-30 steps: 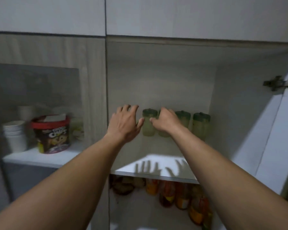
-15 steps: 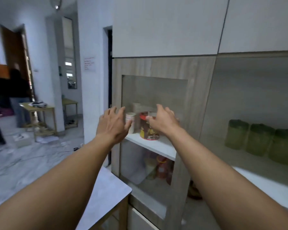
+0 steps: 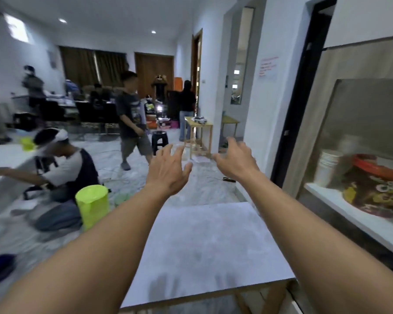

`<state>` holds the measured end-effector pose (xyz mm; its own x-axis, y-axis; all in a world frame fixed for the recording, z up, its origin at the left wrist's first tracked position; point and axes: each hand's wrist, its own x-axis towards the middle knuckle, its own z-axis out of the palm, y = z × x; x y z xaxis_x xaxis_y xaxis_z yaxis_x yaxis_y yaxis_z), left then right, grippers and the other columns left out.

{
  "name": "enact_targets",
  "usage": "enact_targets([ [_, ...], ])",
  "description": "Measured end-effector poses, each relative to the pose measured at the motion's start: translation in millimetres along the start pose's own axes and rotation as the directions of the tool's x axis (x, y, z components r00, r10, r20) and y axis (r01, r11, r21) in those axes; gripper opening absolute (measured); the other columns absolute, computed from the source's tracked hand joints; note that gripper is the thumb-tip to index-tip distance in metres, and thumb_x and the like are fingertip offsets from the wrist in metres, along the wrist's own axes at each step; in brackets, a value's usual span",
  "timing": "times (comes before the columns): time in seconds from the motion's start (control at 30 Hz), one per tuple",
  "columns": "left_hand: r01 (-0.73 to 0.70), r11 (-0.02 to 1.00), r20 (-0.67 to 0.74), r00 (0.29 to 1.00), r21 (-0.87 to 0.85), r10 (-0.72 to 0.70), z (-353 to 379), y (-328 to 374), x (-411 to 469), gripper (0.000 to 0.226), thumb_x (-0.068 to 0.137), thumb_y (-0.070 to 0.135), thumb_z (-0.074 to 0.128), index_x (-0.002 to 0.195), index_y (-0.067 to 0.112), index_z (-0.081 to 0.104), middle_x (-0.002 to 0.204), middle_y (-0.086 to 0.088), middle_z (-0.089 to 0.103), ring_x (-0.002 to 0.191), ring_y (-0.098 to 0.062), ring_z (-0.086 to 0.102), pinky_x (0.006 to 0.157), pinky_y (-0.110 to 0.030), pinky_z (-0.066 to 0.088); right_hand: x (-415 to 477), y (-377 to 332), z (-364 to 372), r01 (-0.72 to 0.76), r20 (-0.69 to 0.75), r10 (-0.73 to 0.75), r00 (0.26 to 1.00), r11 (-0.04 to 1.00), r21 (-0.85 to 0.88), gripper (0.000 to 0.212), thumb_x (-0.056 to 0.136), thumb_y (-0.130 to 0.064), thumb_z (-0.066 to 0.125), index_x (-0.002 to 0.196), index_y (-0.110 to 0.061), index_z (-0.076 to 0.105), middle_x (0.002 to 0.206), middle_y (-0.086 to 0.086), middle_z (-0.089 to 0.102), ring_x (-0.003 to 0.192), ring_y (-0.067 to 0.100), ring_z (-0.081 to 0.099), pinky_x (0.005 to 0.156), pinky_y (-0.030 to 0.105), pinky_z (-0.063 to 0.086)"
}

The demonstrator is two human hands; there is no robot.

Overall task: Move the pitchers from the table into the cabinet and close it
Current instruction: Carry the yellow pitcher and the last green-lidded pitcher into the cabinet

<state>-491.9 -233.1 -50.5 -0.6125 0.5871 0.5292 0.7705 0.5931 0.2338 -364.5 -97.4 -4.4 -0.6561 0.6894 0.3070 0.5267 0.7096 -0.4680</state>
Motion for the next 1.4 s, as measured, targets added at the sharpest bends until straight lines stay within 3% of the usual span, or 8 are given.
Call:
enact_targets([
  [0.23,0.233,0.968,-0.022,0.972,0.089,-0.232,-4,-117,-33,0.061,0.096,0.052,0.042,0.148,0.021,0.034,0.150,-0.013,0.037,0.136,-0.034,0.034,0.105,-0.048,0.036,18,-82,108,0.147,0.164,-0.158,0.974,0.986,0.082,0.068,0.095,-0.047,0.055,0.152,-0.016,0.031,0.158,0.015,0.033,0.145,0.038,0.030,0.112,0.058,0.035],
  [0.53,0.451,0.892,0.008,0.892,0.014,-0.452,18,-263,-59,0.062,0.094,0.051,0.047,0.146,0.020,0.035,0.145,-0.008,0.041,0.128,-0.033,0.039,0.100,-0.049,0.041,26,-169,244,0.184,0.285,-0.226,0.931,0.969,0.168,0.064,0.094,-0.044,0.055,0.148,-0.017,0.032,0.149,0.016,0.038,0.134,0.039,0.041,0.102,0.054,0.044],
  [0.8,0.592,0.791,0.126,0.806,-0.155,-0.579,79,-364,-65,0.068,0.091,0.048,0.056,0.145,0.013,0.035,0.142,-0.013,0.043,0.128,-0.035,0.042,0.103,-0.046,0.039,35,-194,360,0.011,0.326,-0.090,0.941,0.972,0.235,0.065,0.095,-0.033,0.060,0.150,-0.014,0.031,0.147,0.018,0.039,0.134,0.039,0.043,0.104,0.048,0.044],
  [0.93,0.685,0.674,0.200,0.727,-0.278,-0.657,120,-390,-71,0.068,0.086,0.048,0.064,0.138,0.014,0.039,0.140,-0.009,0.045,0.128,-0.030,0.044,0.100,-0.044,0.041,34,-185,412,-0.113,0.389,0.007,0.921,0.961,0.251,0.064,0.092,-0.029,0.063,0.148,-0.014,0.034,0.143,0.017,0.043,0.130,0.038,0.049,0.101,0.048,0.047],
  [1.07,0.784,0.499,0.262,0.603,-0.369,-0.754,160,-407,-66,0.071,0.083,0.049,0.069,0.137,0.016,0.039,0.138,-0.006,0.046,0.122,-0.027,0.049,0.090,-0.036,0.040,36,-171,463,-0.224,0.419,0.093,0.903,0.934,0.277,0.063,0.089,-0.031,0.067,0.142,-0.014,0.037,0.137,0.015,0.050,0.125,0.036,0.053,0.097,0.044,0.049],
  [1.2,0.818,0.382,0.286,0.525,-0.431,-0.802,199,-421,-61,0.062,0.074,0.052,0.075,0.120,0.020,0.048,0.116,-0.003,0.060,0.105,-0.025,0.058,0.084,-0.039,0.047,37,-152,510,-0.353,0.451,0.182,0.874,0.876,0.330,0.057,0.087,-0.037,0.071,0.132,-0.016,0.044,0.130,0.009,0.057,0.118,0.031,0.058,0.083,0.036,0.045],
  [1.27,0.824,0.357,0.283,0.504,-0.441,-0.816,212,-424,-54,0.049,0.076,0.049,0.076,0.110,0.021,0.054,0.104,0.002,0.062,0.092,-0.021,0.057,0.075,-0.032,0.041,40,-147,529,-0.408,0.467,0.211,0.859,0.834,0.372,0.049,0.085,-0.039,0.073,0.123,-0.017,0.051,0.117,0.004,0.062,0.110,0.026,0.061,0.080,0.034,0.046],
  [1.4,0.839,0.321,0.236,0.453,-0.440,-0.860,227,-426,-42,0.033,0.081,0.048,0.071,0.097,0.019,0.066,0.089,0.007,0.065,0.083,-0.019,0.057,0.071,-0.029,0.035,45,-145,554,-0.471,0.488,0.223,0.844,0.743,0.476,0.024,0.087,-0.036,0.074,0.098,-0.019,0.063,0.090,-0.006,0.068,0.085,0.015,0.063,0.062,0.020,0.042],
])
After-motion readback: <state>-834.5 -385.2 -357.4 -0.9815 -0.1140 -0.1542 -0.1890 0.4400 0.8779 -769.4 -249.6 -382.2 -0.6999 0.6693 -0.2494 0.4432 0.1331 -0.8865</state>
